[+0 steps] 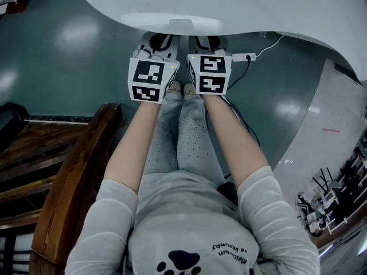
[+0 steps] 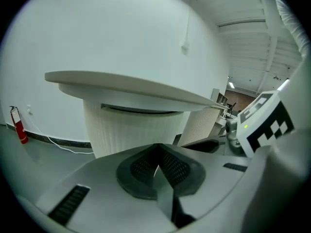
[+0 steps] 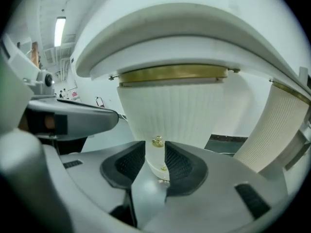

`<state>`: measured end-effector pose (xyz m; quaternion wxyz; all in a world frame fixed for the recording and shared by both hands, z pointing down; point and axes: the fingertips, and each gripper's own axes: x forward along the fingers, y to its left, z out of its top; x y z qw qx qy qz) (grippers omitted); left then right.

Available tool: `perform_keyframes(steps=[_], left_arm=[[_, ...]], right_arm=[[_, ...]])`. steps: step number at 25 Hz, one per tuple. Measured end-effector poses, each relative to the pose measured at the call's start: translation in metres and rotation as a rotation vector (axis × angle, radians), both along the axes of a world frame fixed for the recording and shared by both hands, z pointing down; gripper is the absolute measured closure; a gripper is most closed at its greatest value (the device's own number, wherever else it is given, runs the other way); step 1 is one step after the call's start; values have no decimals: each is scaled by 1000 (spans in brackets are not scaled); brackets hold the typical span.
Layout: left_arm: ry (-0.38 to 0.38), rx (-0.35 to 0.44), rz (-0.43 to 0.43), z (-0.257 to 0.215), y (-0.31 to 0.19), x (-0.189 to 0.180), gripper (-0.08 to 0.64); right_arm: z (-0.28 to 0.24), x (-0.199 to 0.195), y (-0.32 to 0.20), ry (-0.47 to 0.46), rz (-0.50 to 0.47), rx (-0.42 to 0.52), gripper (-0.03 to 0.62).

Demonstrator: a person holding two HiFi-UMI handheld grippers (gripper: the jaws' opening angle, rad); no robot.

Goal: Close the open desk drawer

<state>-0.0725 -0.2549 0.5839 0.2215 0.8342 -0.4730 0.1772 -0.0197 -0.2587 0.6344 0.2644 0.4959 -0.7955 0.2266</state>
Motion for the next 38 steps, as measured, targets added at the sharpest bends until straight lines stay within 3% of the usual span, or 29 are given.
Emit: perform_keyframes(steps=[12, 18, 27, 38], left_arm=[[-8, 24, 4, -49, 49, 16, 551], [4, 54, -3, -94, 65, 23, 551], [-26, 108, -5, -149, 85, 23, 549], [-32, 153, -8, -193, 104, 22, 549]], right_arm=[[-68, 20, 46, -41, 27, 88, 479], [-114, 27, 58, -55, 26, 129, 526], [-164, 36, 75, -95, 10, 124, 574], [-218, 38, 92, -93, -27, 175, 575]])
